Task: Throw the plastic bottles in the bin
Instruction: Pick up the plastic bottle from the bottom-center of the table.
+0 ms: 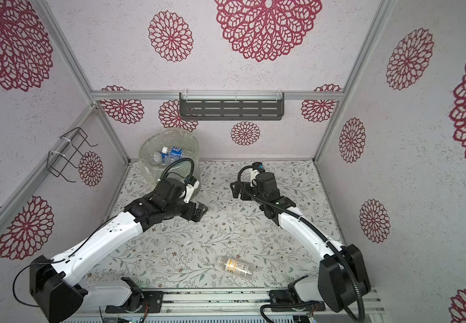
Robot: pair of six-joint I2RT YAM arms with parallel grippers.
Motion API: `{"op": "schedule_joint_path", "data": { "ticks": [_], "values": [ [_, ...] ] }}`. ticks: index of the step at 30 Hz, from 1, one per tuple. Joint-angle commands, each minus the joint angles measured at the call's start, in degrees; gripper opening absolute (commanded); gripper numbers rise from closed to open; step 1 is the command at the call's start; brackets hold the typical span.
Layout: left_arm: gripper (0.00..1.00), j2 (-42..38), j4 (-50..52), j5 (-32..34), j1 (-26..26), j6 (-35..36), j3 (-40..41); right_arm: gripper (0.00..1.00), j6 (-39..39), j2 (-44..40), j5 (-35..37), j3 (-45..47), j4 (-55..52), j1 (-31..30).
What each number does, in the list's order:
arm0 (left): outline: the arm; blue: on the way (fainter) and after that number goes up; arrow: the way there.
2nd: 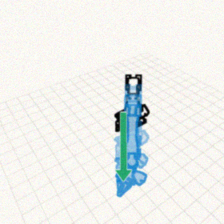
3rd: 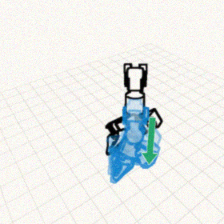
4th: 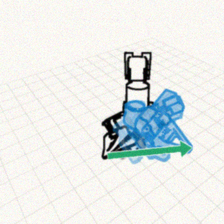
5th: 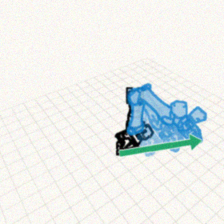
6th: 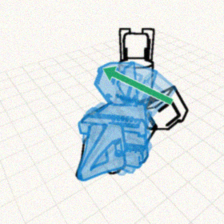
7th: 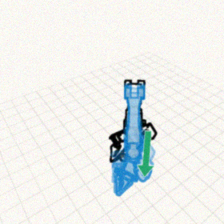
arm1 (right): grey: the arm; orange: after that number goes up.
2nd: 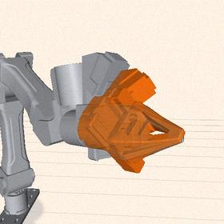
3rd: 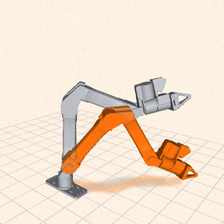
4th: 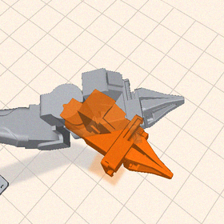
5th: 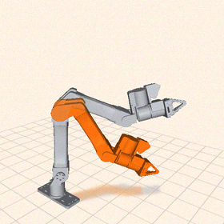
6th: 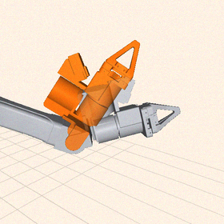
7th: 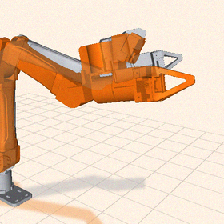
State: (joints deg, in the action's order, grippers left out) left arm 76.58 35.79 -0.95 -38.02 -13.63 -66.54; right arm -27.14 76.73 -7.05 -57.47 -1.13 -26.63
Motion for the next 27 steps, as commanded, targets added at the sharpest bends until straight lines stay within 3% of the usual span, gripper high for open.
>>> {"op": "schedule_joint_path", "data": {
  "ticks": [1, 12, 27],
  "values": [
    [0.97, 1.42, -0.72, 0.34, -2.24, 2.68, -1.02, 0.99, -1.08, -3.36, 1.68, 0.66, 1.35, 0.87],
    [0.97, 5.70, -2.40, -2.89, -9.53, 4.96, -0.60, 0.99, -1.83, -6.88, 2.90, 4.32, 0.77, 2.37],
    [0.97, 13.69, 0.28, -2.39, -18.96, 7.81, -3.72, 0.99, -4.28, -11.68, 3.96, 9.07, 0.60, 2.90]
  ]
}}
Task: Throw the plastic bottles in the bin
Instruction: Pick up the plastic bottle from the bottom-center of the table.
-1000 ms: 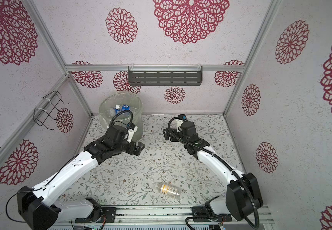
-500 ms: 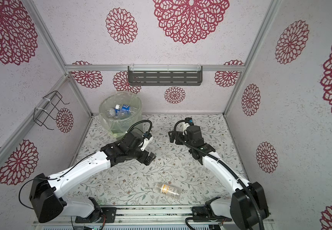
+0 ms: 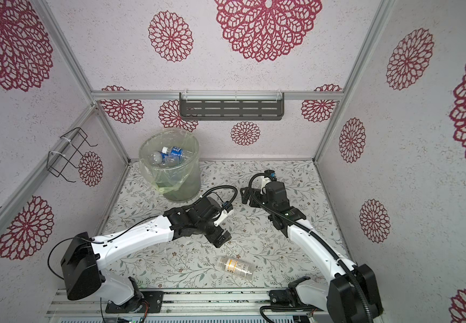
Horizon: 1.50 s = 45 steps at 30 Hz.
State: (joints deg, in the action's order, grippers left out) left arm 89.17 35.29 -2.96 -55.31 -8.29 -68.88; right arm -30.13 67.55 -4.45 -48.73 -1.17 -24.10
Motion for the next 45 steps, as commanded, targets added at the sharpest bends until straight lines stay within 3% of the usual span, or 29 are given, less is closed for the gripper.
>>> {"op": "schedule_joint_path", "data": {
  "ticks": [1, 24, 45],
  "values": [
    [0.97, 1.55, 0.99, -0.18, -2.13, 2.64, -1.51, 0.99, -1.38, -3.03, 1.56, 0.73, 0.56, 0.37],
    [0.97, 7.50, 1.89, -3.50, -10.41, 4.06, -1.52, 0.99, -3.76, -16.93, 10.85, 9.26, -3.84, 0.45],
    [0.97, 13.11, 3.17, -5.21, -13.59, 7.33, -2.09, 0.99, -3.20, -20.25, 13.15, 9.01, -6.57, 0.79]
  ]
}}
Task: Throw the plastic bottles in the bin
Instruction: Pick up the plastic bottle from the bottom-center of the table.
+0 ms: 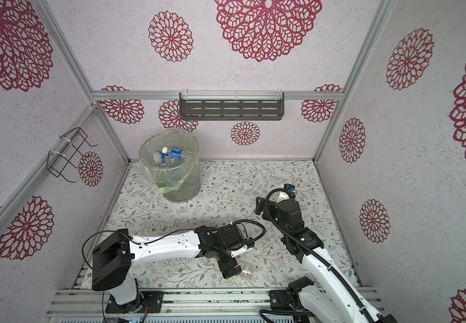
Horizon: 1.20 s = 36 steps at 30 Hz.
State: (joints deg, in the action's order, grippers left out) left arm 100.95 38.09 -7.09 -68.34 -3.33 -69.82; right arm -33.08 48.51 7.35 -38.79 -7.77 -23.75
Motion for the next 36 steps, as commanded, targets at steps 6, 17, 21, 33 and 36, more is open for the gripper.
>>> {"op": "schedule_joint_path", "data": {
  "ticks": [6, 17, 21, 33, 36],
  "values": [
    [0.97, 3.01, -2.26, -1.00, -0.23, 2.41, -0.55, 0.99, 0.36, -1.64, 1.77, -1.07, -0.31, 0.63],
    [0.99, 6.89, -2.52, 3.25, 1.48, 1.43, -2.04, 0.99, 0.61, -3.33, 2.58, -0.08, -1.50, 0.90],
    [0.90, 6.37, -4.14, 4.25, 2.97, 0.14, -1.07, 0.99, 0.70, -3.75, 2.61, 0.25, -2.09, 1.06],
    [0.51, 9.10, -3.14, 4.52, 8.60, -4.08, -4.71, 0.99, 3.00, 0.90, 4.20, -0.68, -0.77, 1.56],
    [0.51, 8.15, -3.54, 3.61, 11.31, -5.77, -4.93, 0.99, 3.86, 4.73, 4.43, -2.16, 0.30, 1.76]
  ]
}}
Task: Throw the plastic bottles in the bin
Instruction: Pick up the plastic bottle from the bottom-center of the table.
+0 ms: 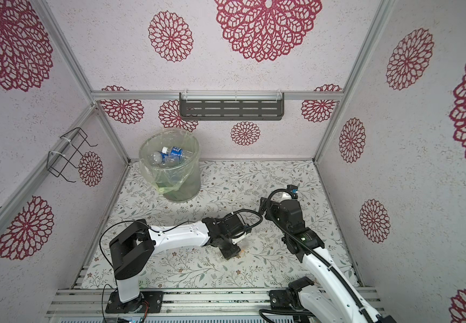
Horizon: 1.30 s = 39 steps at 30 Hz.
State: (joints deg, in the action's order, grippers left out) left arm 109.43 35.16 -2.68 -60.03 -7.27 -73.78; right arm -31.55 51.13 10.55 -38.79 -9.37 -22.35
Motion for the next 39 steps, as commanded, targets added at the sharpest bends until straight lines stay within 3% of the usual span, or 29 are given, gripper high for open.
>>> {"op": "schedule_joint_path", "data": {
  "ticks": [1, 8, 17, 26, 39],
  "values": [
    [0.51, -0.79, -0.62, -1.13, 3.82, -2.24, -1.04, 0.99, 2.61, 3.25, 1.06, -2.58, 2.41, 0.33],
    [0.51, -5.98, -0.45, -0.38, 9.87, -5.50, -2.48, 0.99, 4.39, 10.78, 0.40, -5.39, 7.00, 0.78],
    [0.50, -12.01, -2.75, 2.32, 13.48, -9.63, -5.89, 0.99, 4.13, 17.27, -2.33, -8.15, 8.40, 1.51],
    [0.51, -14.62, -4.59, -1.51, 16.27, -12.80, -8.35, 0.99, 3.66, 18.67, -3.34, -8.31, 8.39, 1.87],
    [0.43, -19.65, -10.73, -0.29, 21.46, -17.33, -7.84, 0.99, 1.15, 19.25, -3.98, -7.12, 9.96, 2.31]
  ]
}}
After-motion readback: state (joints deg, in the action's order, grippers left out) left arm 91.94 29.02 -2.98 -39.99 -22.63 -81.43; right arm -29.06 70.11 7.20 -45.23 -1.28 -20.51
